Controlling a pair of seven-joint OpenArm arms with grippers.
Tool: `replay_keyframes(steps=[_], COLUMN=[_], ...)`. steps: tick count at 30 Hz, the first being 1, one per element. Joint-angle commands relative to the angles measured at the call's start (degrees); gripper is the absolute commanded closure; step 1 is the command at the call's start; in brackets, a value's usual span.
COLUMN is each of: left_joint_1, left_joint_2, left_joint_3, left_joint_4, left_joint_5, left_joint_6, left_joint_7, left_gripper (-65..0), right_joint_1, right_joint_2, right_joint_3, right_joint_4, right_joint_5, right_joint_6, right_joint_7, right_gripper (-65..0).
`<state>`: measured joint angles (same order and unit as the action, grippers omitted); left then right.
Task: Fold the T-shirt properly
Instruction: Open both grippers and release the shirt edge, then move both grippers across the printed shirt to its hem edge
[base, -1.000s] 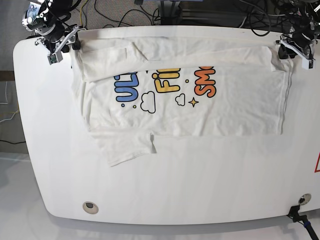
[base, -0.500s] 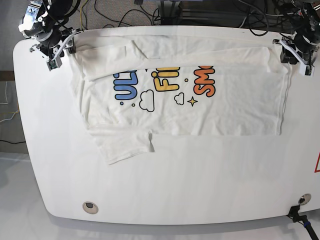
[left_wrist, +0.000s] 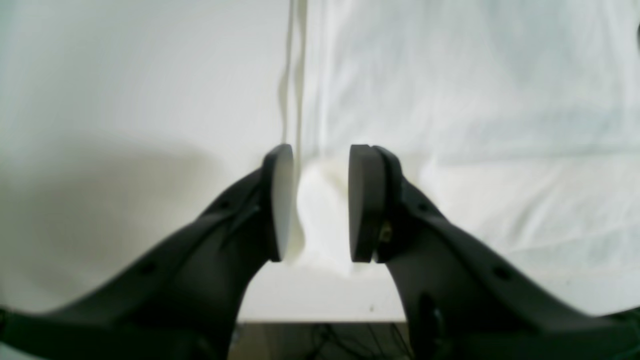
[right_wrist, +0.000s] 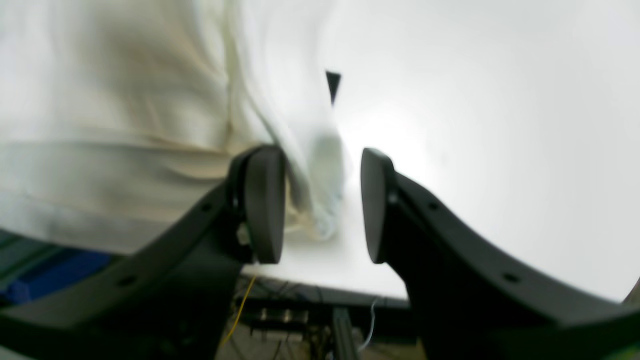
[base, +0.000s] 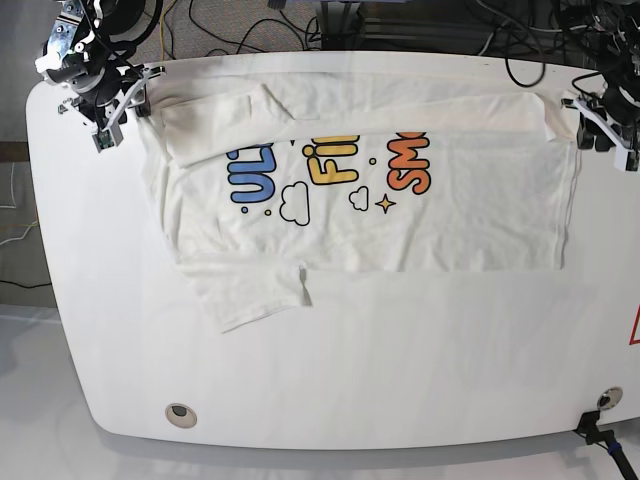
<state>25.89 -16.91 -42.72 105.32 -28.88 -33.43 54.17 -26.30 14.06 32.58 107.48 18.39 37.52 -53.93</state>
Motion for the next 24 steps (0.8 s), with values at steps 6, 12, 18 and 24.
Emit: replay_keyframes(steps=[6, 12, 18, 24], left_joint_1=[-1.9, -2.5, -2.5, -2.5], left_joint_2=[-1.0, -1.0, -1.0, -1.0], left_joint_3=[0.0, 0.0, 0.0, 1.6], left_joint_4=[1.0, 0.9, 0.9, 0.8], left_joint_5=[-0.8, -0.8, -0.8, -0.7], left_joint_6=[0.0, 0.0, 0.0, 0.2], left_joint_7=[-1.1, -1.1, -1.1, -1.4], left_gripper=[-17.9, -17.9, -17.9, -17.9], right_joint_1=[3.1, 1.6, 0.6, 3.2], right_joint_2=[1.0, 0.7, 0.7, 0.6], right_joint_3=[0.3, 0.3, 0.3, 0.4], right_joint_4=[2.6, 4.1, 4.8, 4.8], right_joint_5=[0.9, 0.9, 0.9, 0.9], right_joint_6=[-0.1, -0.1, 0.2, 2.5], right_joint_7=[-1.2, -3.2, -3.2, -3.2], right_gripper=[-24.8, -44.1, -48.2, -46.5])
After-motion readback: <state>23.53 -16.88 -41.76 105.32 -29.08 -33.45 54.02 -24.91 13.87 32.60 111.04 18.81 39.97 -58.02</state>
